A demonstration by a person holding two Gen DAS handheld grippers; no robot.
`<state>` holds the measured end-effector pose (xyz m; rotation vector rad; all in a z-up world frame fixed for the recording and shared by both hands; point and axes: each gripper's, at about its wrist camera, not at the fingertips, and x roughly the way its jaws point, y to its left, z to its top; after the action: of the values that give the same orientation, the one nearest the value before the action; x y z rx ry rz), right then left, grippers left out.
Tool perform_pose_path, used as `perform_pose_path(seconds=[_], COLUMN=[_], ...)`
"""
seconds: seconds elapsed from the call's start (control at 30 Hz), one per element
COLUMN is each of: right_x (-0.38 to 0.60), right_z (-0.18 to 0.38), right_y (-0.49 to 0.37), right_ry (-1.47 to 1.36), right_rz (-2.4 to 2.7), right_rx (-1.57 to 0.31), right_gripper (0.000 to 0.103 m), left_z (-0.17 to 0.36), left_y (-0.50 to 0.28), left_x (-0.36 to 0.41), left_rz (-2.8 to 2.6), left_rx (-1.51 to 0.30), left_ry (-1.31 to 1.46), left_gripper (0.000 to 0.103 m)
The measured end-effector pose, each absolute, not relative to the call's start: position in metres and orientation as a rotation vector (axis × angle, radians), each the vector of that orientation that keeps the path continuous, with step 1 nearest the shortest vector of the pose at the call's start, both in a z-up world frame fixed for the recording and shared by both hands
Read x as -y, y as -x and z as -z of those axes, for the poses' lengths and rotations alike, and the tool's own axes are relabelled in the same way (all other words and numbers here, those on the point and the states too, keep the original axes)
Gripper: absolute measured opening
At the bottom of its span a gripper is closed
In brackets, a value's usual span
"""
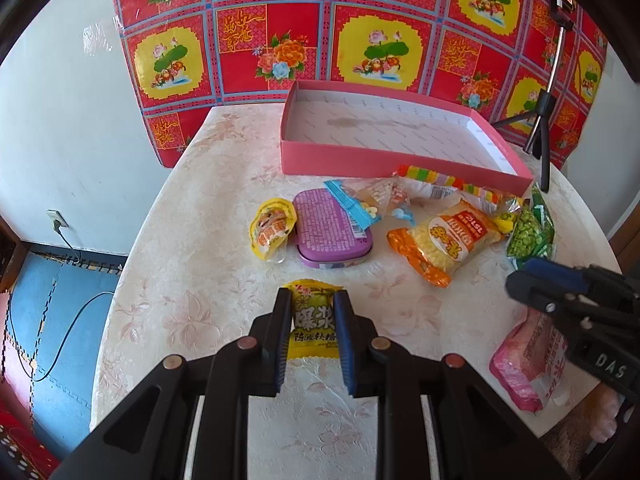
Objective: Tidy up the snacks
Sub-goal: 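Grasp the white-pink juice pouch with the right gripper while the left grasps the yellow snack pack, then carry both held snacks into the pink box and open both grippers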
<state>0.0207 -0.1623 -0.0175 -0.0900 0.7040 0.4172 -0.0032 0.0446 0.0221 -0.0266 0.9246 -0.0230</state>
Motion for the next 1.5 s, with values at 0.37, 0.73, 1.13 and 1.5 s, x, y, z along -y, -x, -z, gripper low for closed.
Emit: perform_pose_path(seconds=[0.37, 0.73, 1.13, 1.5], right_x=[0.169, 0.153, 0.173, 0.179], right_z=[0.017, 0.037, 0.020, -0.017], right_y=[0.002, 0.007, 0.014, 0.007], right_ry=[0.130, 0.211, 0.144, 0.124], right_rz=[-0.457, -0.434, -0.407, -0.420], right_rx=[-0.809, -0.901, -0.844, -0.767], right_gripper=[0.073, 0.080, 0.073, 0.073], left_z=[-0.025, -0.030, -0.053, -0.078], left_y=[0.008, 0.019, 0.028, 0.011], left_x=[-0.048, -0.051, -0.044, -0.022], left_rz=[0.028, 0.049, 0.079, 0.121], left_rx=[-0.919, -0.902, -0.858, -0.825], left_ry=[0.047, 0.072, 0.069, 0.029], left_gripper=[0.022, 0.022, 0.022, 0.022])
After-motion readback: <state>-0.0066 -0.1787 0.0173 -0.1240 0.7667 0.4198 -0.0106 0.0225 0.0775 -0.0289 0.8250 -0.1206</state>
